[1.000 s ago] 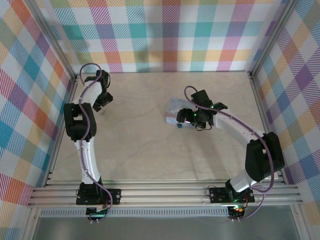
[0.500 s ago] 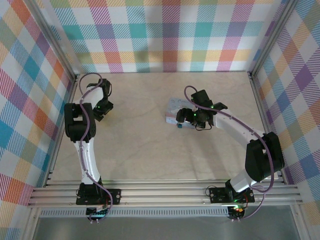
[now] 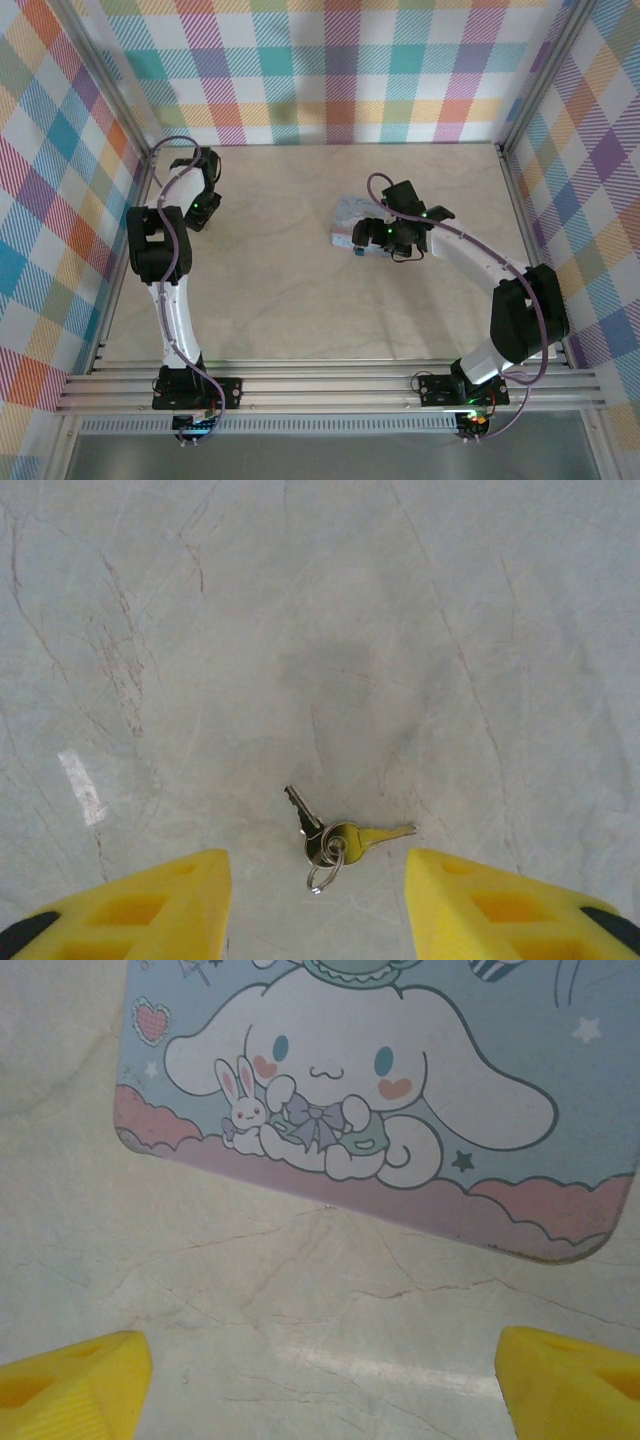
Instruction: Unlock a padlock with a key
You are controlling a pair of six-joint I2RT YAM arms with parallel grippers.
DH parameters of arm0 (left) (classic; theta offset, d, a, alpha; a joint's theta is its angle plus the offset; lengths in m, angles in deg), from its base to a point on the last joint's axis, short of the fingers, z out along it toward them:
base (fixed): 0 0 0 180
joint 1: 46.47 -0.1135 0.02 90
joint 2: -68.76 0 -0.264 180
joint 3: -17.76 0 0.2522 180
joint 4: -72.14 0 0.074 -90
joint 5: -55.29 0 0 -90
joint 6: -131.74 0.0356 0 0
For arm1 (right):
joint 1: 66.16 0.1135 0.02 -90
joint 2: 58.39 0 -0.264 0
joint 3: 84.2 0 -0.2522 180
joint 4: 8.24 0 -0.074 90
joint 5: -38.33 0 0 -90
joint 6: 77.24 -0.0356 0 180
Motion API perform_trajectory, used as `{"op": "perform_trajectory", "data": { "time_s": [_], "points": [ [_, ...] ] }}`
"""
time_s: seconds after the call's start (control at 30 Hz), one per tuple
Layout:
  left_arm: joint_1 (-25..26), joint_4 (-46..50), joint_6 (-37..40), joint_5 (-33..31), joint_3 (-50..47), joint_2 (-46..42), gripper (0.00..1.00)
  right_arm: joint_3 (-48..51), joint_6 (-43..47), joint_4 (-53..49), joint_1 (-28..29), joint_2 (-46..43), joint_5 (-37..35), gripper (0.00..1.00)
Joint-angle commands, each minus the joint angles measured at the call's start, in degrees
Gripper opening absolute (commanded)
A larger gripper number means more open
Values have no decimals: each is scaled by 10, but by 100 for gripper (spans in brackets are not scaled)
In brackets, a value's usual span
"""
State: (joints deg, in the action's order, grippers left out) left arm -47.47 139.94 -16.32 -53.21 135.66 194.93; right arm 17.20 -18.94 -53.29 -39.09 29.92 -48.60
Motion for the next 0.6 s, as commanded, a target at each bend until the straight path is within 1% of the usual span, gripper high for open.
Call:
{"op": "perform_trajectory", "data": {
  "time_s": [0.0, 0.1, 0.17, 0.3, 0.43, 0.5, 0.57],
  "points": [
    [-2, 37, 9, 14, 35, 21, 46, 12, 18, 0, 0, -24, -14, 89],
    [0, 51, 14, 25, 52, 32, 47, 15, 23, -3, 0, -28, -15, 89],
    [5, 63, -6, 19, 53, 34, 49, 17, 27, -5, 0, -31, -17, 90],
    [14, 93, -72, 9, 54, 41, 50, 26, 32, -8, 0, -45, -24, 90],
    [20, 48, -158, 13, -12, 24, 50, 47, 35, -4, -1, -71, -34, 91],
    [20, 25, -179, 23, -28, 25, 49, 58, 35, -2, -1, -83, -36, 91],
    [21, 23, -182, 26, -24, 36, 49, 67, 37, -1, -1, -95, -35, 91]
  ]
}}
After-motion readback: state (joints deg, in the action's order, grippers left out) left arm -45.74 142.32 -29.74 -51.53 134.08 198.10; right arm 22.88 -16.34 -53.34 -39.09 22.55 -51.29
